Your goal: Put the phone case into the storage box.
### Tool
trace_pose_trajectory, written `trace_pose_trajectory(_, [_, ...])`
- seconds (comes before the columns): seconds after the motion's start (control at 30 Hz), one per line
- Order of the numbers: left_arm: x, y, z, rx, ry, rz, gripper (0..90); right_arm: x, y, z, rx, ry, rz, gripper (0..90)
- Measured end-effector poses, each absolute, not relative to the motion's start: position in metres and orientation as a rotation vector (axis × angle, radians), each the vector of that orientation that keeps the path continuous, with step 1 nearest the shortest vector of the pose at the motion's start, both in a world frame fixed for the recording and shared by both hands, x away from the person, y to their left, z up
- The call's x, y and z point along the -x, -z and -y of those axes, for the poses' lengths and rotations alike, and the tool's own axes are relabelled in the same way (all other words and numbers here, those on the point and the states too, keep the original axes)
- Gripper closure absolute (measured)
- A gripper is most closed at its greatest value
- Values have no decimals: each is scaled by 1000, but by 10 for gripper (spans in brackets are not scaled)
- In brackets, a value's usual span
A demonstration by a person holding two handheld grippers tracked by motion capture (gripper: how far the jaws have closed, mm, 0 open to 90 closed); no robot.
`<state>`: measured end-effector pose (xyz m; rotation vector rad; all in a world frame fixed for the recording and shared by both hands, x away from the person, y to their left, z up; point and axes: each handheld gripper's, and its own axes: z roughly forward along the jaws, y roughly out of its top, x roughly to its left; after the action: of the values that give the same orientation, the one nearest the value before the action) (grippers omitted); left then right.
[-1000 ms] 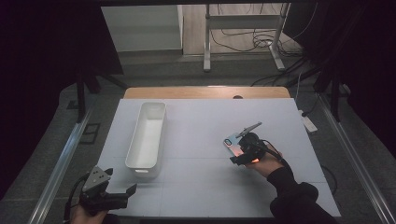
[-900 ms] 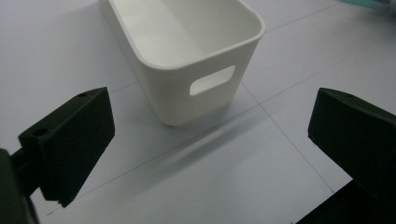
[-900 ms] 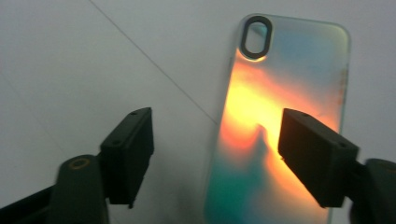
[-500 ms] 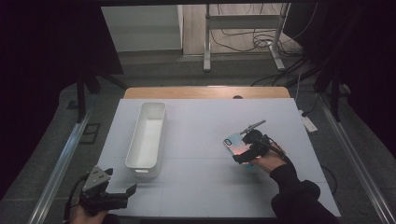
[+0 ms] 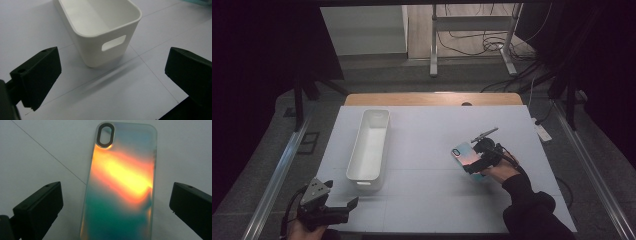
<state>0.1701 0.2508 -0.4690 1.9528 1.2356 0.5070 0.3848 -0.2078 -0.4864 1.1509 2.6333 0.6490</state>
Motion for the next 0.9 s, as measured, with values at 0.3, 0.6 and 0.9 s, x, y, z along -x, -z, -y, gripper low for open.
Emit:
trace_pose_trajectory(0.3, [-170,469,-251,-1954,-507,-1235,10,-387,504,207,-1171,-580,-2660,0])
trace_pose_trajectory(0.6, [-170,469,-251,-1954,-506,-1236,10,-386,514,205,-1147,-528,-2659,0])
trace_pose_trajectory(0.9, [-170,469,-250,-1955,-507,-1237,10,-385,514,205,-1149,-524,-2656,10])
